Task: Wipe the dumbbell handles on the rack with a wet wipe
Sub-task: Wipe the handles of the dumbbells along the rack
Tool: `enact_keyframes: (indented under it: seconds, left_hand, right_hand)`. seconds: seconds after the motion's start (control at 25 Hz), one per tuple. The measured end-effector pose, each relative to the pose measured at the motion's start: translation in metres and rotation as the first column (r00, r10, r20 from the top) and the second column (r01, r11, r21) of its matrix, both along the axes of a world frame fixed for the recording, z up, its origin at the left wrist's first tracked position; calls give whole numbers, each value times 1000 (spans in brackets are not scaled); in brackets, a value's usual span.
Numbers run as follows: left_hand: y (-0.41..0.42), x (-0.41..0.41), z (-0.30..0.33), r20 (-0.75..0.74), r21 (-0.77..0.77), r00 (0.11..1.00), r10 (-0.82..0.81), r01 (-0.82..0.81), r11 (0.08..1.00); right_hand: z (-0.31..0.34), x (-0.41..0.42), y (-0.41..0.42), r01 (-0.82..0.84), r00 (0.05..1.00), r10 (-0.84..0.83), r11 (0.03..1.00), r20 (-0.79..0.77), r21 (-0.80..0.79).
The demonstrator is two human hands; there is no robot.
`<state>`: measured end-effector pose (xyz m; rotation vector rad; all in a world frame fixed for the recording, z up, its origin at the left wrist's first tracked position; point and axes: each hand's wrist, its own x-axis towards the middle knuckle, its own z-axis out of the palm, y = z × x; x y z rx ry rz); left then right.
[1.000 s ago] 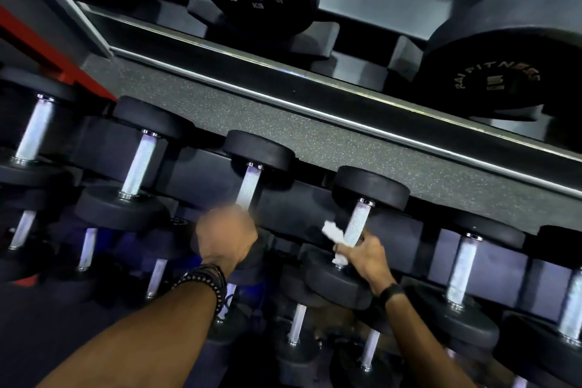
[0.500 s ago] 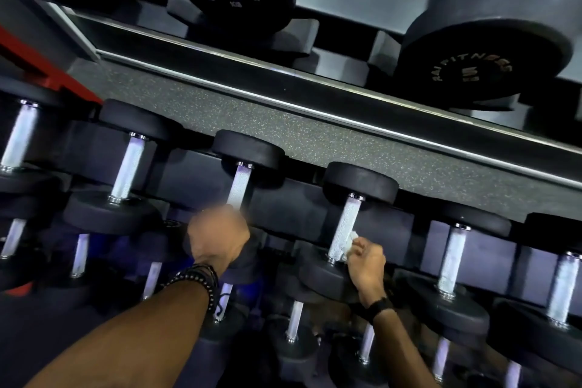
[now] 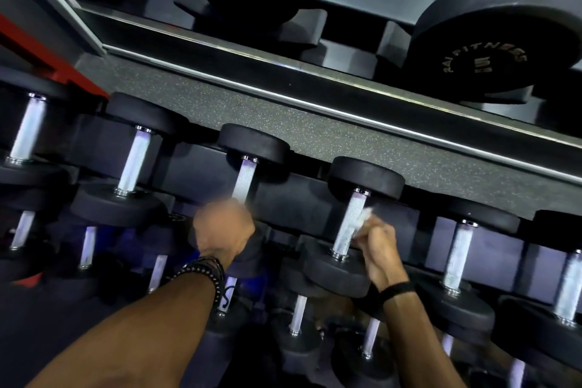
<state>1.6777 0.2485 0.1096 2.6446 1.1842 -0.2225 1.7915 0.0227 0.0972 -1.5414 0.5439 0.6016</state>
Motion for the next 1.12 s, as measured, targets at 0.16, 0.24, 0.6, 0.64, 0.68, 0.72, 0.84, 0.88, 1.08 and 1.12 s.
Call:
enact_keyframes:
  seconds: [0.16, 0.24, 0.6, 0.64, 0.68, 0.72, 0.84, 0.88, 1.08, 1.12]
  left_hand:
    - [-1, 0, -1, -16, 5, 1000, -2, 2, 1000]
    - [0, -1, -1, -8, 11, 1000, -12, 12, 1000]
    - [-1, -1, -1, 5, 10, 1000, -12, 12, 1000]
    - [-1, -1, -1, 8, 16, 1000, -14, 14, 1000]
    - [-1, -1, -1, 5, 20, 1000, -16, 16, 1000]
    - [0, 0, -2, 0, 22, 1000, -20, 20, 1000]
    - [0, -1, -4, -10, 30, 999, -36, 36, 999]
    - [1, -2, -4, -12, 36, 999, -37, 38, 999]
    - [1, 0, -4, -20, 35, 999, -48, 49, 998]
    - [0, -1, -5, -22, 33, 998, -51, 52, 998]
  right_hand:
    - [4, 34, 26, 337, 941, -339, 930, -10, 145]
    - [-1, 35, 11, 308, 949, -286, 931, -131, 197]
    - [5, 37, 24, 271, 962, -264, 956, -72, 113]
    - [4, 35, 27, 287, 958, -284, 955, -51, 79]
    - [3, 29, 32, 282, 959, -282, 959, 10, 36]
    - [2, 25, 39, 263, 962, -263, 965, 73, -1]
    - [-6, 33, 41, 207, 978, -207, 978, 5, 32]
    - [-5, 40, 37, 189, 981, -186, 980, -54, 56]
    - [-1, 24, 28, 137, 986, -137, 991, 100, 12]
    - [-1, 29, 29, 126, 991, -128, 991, 46, 52]
